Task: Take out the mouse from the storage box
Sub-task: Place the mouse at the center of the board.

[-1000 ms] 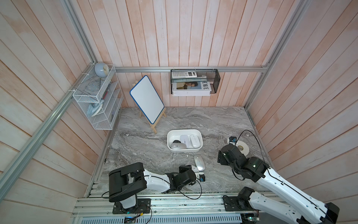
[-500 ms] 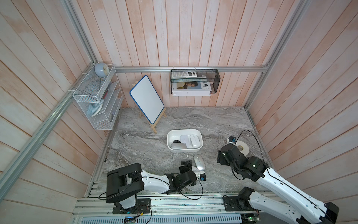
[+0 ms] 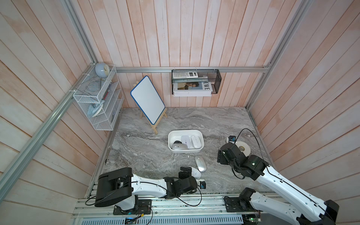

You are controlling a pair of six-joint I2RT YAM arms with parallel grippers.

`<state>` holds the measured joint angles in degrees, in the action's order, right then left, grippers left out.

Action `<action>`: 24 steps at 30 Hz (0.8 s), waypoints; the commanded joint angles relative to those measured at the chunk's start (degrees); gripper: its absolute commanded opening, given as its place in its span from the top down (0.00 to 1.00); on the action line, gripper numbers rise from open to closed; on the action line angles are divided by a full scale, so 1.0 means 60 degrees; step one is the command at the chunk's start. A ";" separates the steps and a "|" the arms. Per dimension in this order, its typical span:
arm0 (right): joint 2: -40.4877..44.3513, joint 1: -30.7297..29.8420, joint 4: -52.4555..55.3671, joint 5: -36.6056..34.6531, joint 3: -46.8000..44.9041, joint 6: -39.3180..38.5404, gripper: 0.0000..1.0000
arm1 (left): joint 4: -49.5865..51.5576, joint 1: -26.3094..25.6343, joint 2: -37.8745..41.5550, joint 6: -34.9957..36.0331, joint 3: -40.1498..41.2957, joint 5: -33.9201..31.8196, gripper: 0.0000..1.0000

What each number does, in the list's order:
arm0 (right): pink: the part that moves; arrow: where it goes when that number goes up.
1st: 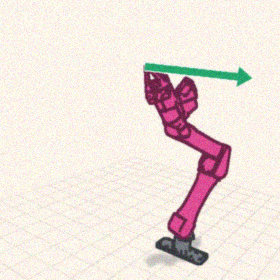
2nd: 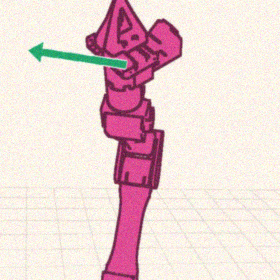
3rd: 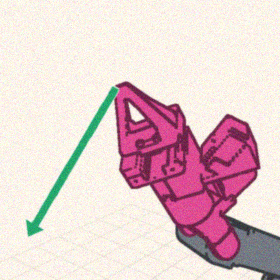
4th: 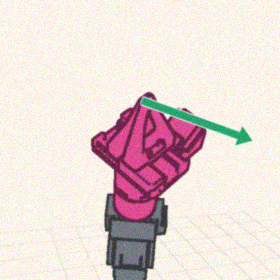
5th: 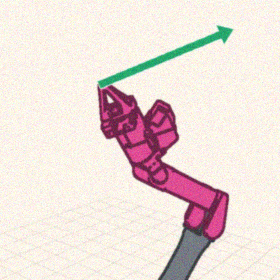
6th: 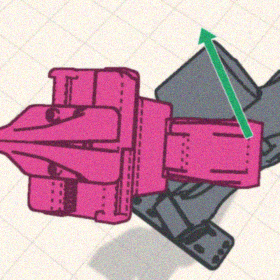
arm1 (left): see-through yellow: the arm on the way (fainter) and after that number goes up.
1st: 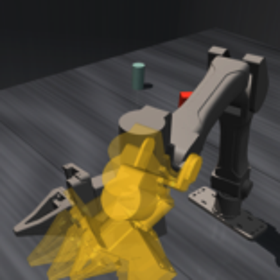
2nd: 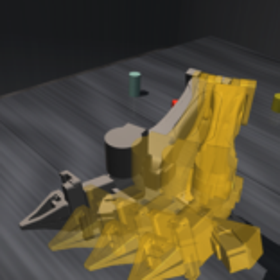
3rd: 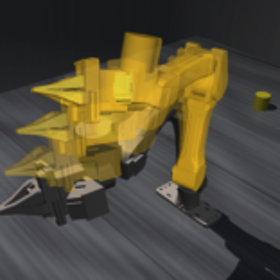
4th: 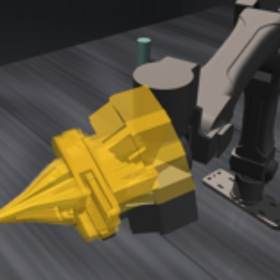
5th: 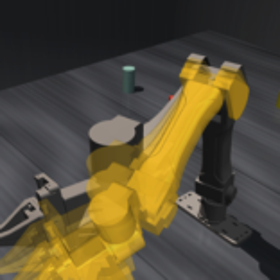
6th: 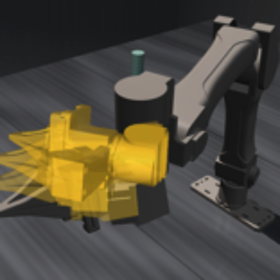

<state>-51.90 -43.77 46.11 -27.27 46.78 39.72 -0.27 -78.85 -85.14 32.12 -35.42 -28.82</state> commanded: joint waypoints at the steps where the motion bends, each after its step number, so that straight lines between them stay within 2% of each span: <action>1: -0.0094 0.0033 0.0087 0.0109 0.0310 -0.0204 0.22 | 0.0097 -0.0027 0.0686 -0.0231 -0.0201 -0.0183 0.00; 5: -0.0256 0.0040 0.0025 0.0374 0.0337 -0.0293 0.22 | -0.0450 0.0021 0.1549 -0.0266 -0.0049 -0.0529 0.00; 11: -0.0612 0.0045 -0.0053 0.0594 0.0498 -0.0293 0.22 | -0.0729 0.1031 0.1826 -0.1518 -0.0688 -0.1015 0.00; 15: -0.0883 0.0030 -0.0126 0.0691 0.0729 -0.0364 0.23 | -0.0940 0.1611 0.1489 -0.2402 -0.1322 -0.2172 0.00; 18: -0.1214 0.0029 -0.0220 0.0851 0.0981 -0.0532 0.22 | -0.1716 0.2024 0.1268 -0.3040 -0.1572 -0.3889 0.00; 20: -0.1525 0.0029 -0.0250 0.0936 0.1167 -0.0596 0.22 | -0.1568 0.2535 0.1232 -0.3842 -0.1879 -0.4829 0.00; 23: -0.2014 0.0029 -0.0351 0.1088 0.1471 -0.0773 0.23 | -0.0032 0.3604 0.1417 -0.5514 -0.2399 -0.4604 0.00; 24: -0.2230 0.0029 -0.0413 0.1200 0.1593 -0.0906 0.22 | 0.0554 0.4199 0.1519 -0.6167 -0.2568 -0.4348 0.00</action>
<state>-63.11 -43.77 44.56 -21.80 54.15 36.36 -3.90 -59.13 -77.41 7.84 -47.77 -51.57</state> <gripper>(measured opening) 0.777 0.996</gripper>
